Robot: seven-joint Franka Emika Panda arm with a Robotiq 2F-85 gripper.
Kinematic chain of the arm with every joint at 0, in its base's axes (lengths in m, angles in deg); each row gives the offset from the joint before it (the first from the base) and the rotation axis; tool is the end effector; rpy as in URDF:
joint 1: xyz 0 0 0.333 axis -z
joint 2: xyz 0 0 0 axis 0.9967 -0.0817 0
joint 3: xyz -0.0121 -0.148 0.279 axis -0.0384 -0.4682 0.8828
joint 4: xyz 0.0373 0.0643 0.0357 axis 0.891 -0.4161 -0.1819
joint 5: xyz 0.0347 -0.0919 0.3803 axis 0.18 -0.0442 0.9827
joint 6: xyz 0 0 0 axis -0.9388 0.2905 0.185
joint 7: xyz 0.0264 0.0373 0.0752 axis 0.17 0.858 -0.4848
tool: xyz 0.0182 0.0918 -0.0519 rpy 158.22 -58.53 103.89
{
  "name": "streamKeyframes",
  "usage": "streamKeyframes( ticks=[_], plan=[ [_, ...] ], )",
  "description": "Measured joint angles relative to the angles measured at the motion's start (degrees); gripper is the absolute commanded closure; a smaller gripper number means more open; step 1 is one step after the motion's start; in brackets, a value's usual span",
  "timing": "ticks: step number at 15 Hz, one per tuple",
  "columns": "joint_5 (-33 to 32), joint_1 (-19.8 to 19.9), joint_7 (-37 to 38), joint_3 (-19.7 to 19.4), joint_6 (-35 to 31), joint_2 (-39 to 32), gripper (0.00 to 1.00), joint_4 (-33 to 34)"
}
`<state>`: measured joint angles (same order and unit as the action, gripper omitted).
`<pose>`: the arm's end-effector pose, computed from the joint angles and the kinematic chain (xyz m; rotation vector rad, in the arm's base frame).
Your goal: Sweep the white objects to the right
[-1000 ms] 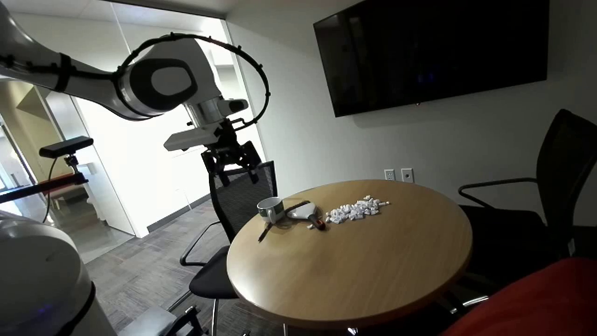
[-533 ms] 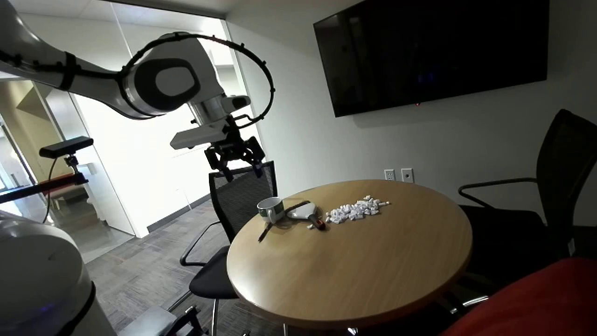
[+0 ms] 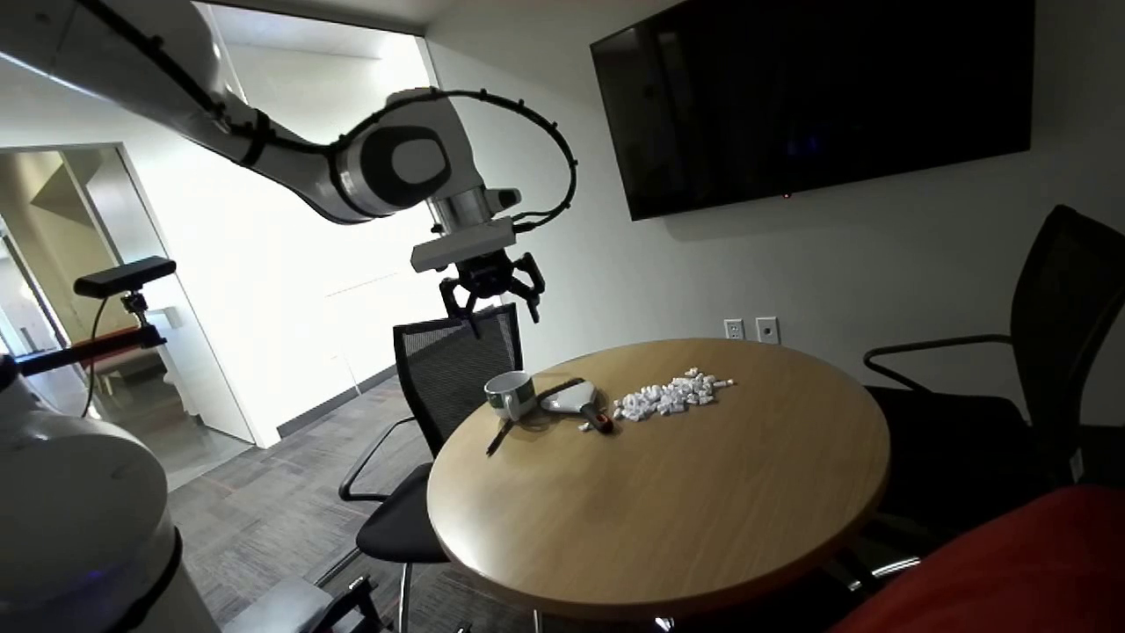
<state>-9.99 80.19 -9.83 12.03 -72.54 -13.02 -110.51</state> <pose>0.4661 -0.0481 0.4226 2.9785 0.8193 0.2547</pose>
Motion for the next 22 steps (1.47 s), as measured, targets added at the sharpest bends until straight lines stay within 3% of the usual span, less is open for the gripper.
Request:
streamKeyframes(
  ticks=[9, 14, 18, 22],
  plan=[
    [0.14, 1.17, -0.16, 0.69, -0.73, -3.73, 0.0, 1.89],
    [4.61, 2.84, -9.05, 1.09, -9.4, -17.95, 0.0, 8.62],
    [14.39, 7.8, -19.51, 6.54, -11.43, -30.78, 0.0, 18.15],
    [14.47, 10.91, -20.66, 10.6, -11.38, -40.67, 0.0, 27.19]
  ],
)
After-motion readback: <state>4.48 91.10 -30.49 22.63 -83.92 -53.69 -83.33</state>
